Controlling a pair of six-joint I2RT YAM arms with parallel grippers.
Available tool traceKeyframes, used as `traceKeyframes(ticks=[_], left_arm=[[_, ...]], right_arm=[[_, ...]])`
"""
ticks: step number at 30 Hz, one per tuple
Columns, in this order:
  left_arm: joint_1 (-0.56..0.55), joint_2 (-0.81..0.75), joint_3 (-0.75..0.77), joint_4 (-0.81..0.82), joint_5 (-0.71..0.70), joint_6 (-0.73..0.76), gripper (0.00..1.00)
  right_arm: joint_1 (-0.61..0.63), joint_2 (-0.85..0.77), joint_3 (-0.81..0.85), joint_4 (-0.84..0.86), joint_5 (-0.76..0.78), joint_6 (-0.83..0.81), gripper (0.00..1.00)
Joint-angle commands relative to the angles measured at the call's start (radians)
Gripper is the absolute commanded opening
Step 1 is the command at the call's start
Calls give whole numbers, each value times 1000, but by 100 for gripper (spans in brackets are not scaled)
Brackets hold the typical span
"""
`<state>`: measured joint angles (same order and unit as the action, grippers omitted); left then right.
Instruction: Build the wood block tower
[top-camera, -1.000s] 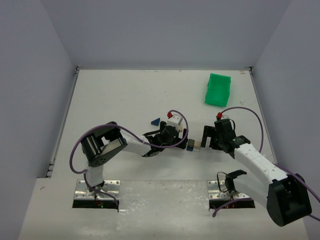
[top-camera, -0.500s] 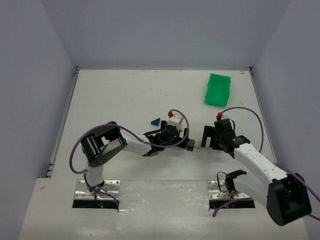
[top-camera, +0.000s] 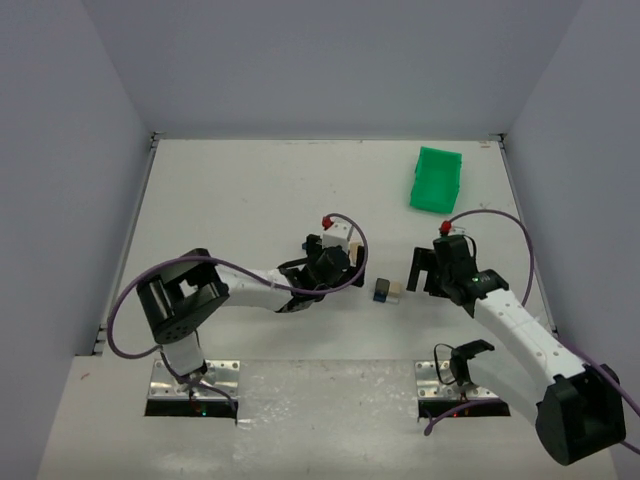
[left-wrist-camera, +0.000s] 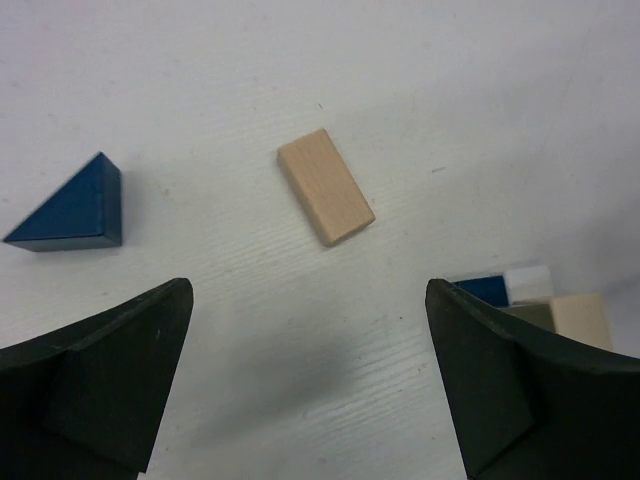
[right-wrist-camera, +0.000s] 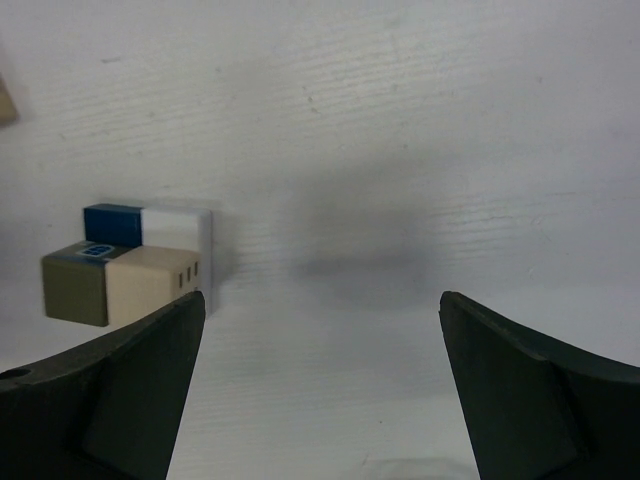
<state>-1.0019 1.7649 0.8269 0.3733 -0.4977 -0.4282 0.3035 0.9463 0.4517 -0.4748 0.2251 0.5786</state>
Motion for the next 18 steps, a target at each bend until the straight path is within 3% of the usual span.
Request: traceKeyframes(ticks=[1,6,11,15,18], left_arm=[[14,-214,-42,-14,-116,-7,100],[96,-439,-167,-8,-63,-22,100],[236,-582,-247,-53,-41,-47,100],[251,-639,-267,-146,-215,-52,100],[261,-732,-320,-145,-256,-60,100]], right_arm=[[1,-60,129,15,-34,-38,99],[2,-12,199,119,-188,-100,99],[36,207,292,252,-357,-131,99],[111,438,402,252,-279,-167,99],[134,577,492,238,-249,-161,99]])
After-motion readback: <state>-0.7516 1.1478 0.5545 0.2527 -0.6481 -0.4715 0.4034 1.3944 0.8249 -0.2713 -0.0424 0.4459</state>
